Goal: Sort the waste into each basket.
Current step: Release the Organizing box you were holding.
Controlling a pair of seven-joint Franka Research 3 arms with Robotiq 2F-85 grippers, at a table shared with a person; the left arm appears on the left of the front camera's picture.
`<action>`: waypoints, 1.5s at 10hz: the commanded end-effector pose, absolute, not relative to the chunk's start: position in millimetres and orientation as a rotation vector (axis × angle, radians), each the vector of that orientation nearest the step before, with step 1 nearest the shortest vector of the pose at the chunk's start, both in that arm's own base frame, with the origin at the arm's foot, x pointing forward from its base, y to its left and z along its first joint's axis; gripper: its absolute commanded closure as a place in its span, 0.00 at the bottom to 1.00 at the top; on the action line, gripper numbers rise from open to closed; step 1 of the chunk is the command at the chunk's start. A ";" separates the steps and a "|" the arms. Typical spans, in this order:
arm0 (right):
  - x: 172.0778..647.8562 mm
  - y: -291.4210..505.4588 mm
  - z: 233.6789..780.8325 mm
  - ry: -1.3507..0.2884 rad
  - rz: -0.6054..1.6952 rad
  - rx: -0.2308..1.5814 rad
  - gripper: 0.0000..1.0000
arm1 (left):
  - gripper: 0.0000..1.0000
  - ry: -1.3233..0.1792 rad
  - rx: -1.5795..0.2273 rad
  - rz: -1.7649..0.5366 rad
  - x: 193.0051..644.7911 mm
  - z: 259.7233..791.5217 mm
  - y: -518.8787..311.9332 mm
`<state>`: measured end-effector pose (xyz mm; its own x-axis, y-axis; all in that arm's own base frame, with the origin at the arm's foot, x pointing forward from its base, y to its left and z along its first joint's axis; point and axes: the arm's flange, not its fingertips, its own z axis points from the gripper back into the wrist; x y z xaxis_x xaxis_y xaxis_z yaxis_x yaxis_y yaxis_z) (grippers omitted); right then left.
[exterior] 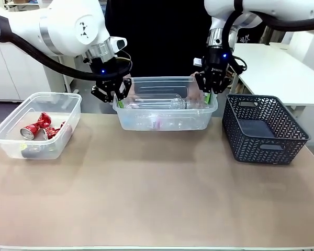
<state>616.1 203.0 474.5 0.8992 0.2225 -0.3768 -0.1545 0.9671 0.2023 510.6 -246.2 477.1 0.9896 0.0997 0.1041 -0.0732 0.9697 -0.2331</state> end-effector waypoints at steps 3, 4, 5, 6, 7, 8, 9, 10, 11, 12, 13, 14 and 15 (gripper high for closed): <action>586.4 186.7 496.2 0.294 0.165 0.216 0.00 | 0.00 -0.147 -0.214 0.086 502.7 494.7 -246.4; 583.2 182.6 500.5 0.257 0.152 0.245 0.14 | 0.14 -0.159 -0.213 0.089 501.7 499.2 -243.2; 576.3 177.8 506.1 0.179 0.108 0.273 0.04 | 0.04 -0.165 -0.228 0.090 500.9 505.1 -237.6; 568.7 174.7 509.7 0.104 0.073 0.291 0.00 | 0.00 -0.182 -0.238 0.104 502.1 511.4 -230.9; 561.2 172.5 511.7 0.035 0.033 0.298 0.00 | 0.00 -0.184 -0.254 0.084 501.5 518.6 -225.0; 553.3 171.3 514.3 -0.033 0.017 0.309 0.00 | 0.00 -0.197 -0.264 0.075 498.9 525.4 -220.9; 546.3 171.4 517.0 -0.075 0.019 0.314 0.00 | 0.00 -0.202 -0.300 0.049 496.6 529.8 -216.7; 544.2 172.2 516.5 -0.081 0.018 0.319 0.00 | 0.00 -0.206 -0.324 0.025 494.4 530.3 -213.3; 549.4 175.0 511.8 -0.060 -0.015 0.331 0.00 | 0.00 -0.210 -0.320 0.021 493.0 527.2 -208.6; 564.7 170.2 529.0 -0.055 0.036 0.294 0.00 | 0.00 -0.212 -0.280 0.073 501.2 533.9 -224.2; 564.7 170.2 529.0 -0.055 0.036 0.294 0.00 | 0.00 -0.212 -0.280 0.073 501.2 533.9 -224.2; 564.7 170.2 529.0 -0.055 0.036 0.294 0.00 | 0.00 -0.212 -0.280 0.073 501.2 533.9 -224.2; 564.7 170.2 529.0 -0.055 0.036 0.294 0.00 | 0.00 -0.212 -0.280 0.073 501.2 533.9 -224.2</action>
